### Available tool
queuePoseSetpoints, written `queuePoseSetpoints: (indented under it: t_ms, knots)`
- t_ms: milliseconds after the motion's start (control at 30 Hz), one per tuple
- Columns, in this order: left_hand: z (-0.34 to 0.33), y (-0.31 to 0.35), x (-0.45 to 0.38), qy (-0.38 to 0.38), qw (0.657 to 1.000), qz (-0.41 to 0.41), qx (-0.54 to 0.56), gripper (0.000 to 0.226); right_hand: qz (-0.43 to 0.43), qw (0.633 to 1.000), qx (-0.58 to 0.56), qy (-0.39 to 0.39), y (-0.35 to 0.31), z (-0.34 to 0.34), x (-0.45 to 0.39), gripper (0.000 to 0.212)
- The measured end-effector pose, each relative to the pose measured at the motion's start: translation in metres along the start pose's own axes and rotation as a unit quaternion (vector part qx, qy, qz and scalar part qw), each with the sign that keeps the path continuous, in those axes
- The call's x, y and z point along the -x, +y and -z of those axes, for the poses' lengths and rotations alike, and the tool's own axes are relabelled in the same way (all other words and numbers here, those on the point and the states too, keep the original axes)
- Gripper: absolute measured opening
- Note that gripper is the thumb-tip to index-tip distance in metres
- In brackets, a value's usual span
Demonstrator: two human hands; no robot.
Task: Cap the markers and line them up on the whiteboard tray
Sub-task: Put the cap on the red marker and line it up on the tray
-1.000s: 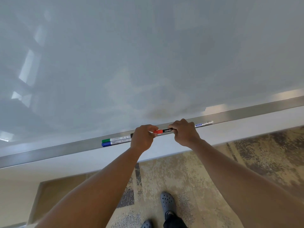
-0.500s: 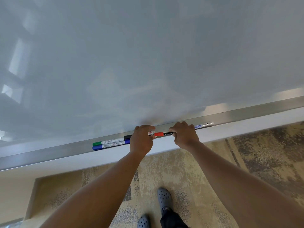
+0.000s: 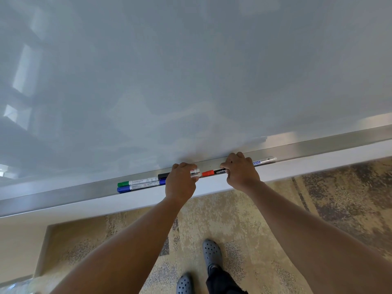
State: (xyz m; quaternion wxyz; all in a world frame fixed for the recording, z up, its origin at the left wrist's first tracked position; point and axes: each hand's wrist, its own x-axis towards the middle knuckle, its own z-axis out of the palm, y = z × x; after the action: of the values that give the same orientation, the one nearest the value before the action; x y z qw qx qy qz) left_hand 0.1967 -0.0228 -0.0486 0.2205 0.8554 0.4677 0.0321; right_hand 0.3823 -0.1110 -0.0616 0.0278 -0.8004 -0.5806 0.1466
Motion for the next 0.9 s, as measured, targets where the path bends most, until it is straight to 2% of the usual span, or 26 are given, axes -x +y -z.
queuePoseSetpoints:
  t_ms: [400,633,800,900]
  knots:
    - [0.000,0.001,-0.001,-0.003,1.000,0.003,0.002,0.030,0.013,1.000,-0.024,0.001,-0.003,0.002,0.000,0.044]
    - [-0.003,0.016,-0.012,0.003,0.999,-0.032,0.010,0.020,-0.036,0.998,-0.045,0.025,0.012,0.011,0.001,0.045]
    - [-0.007,0.037,-0.020,-0.011,0.995,-0.085,-0.045,0.033,-0.055,0.997,-0.014,0.045,0.027,0.016,0.002,0.047]
    - [-0.011,0.051,-0.025,-0.014,0.995,-0.096,-0.035,0.037,-0.068,0.996,0.001,0.063,0.035,0.014,0.003,0.038]
